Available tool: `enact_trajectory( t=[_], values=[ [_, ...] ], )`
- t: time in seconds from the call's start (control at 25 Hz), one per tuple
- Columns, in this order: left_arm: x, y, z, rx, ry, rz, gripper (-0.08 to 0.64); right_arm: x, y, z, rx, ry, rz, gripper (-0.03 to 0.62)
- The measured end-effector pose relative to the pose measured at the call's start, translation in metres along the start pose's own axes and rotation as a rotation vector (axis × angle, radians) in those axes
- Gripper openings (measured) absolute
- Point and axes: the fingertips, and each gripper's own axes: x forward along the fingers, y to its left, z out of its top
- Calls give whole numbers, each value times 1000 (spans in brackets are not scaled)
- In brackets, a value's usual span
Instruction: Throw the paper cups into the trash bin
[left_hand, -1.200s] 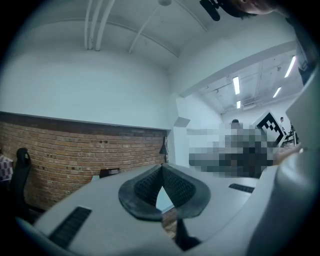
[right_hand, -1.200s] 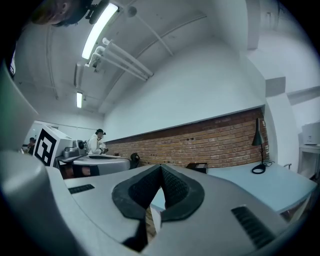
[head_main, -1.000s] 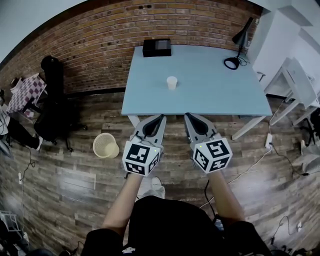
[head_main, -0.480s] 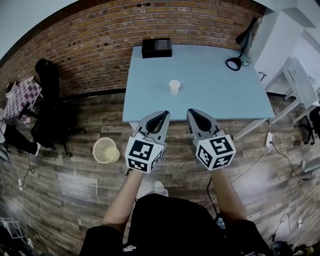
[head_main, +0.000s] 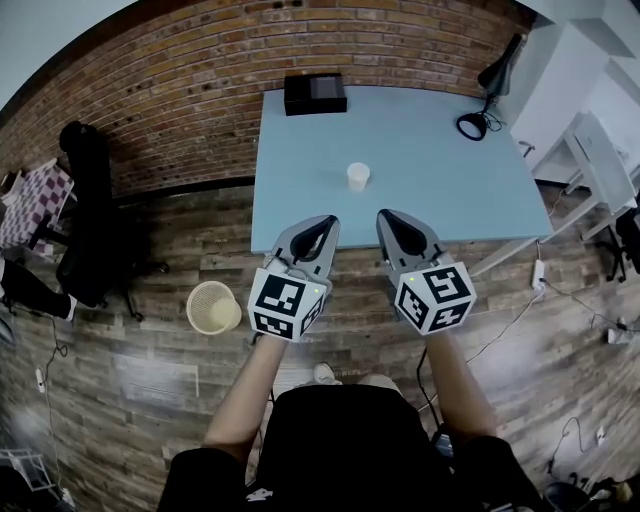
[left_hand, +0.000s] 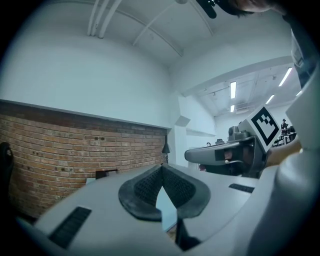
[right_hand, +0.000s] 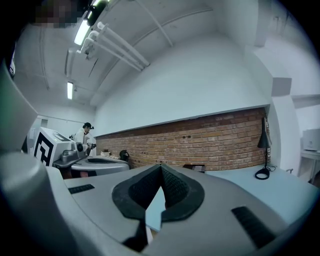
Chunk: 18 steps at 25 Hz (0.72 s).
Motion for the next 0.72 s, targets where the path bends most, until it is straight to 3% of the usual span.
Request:
enact_trajectory(
  t=[0.32,0.72],
  values=[
    [3,31,-12,-43,8,15,2,18,-3,-4,-11,15,-45,3],
    [32,45,-27,-61,40,25,2,37,-37,-6,4,9,-71,2]
  ],
)
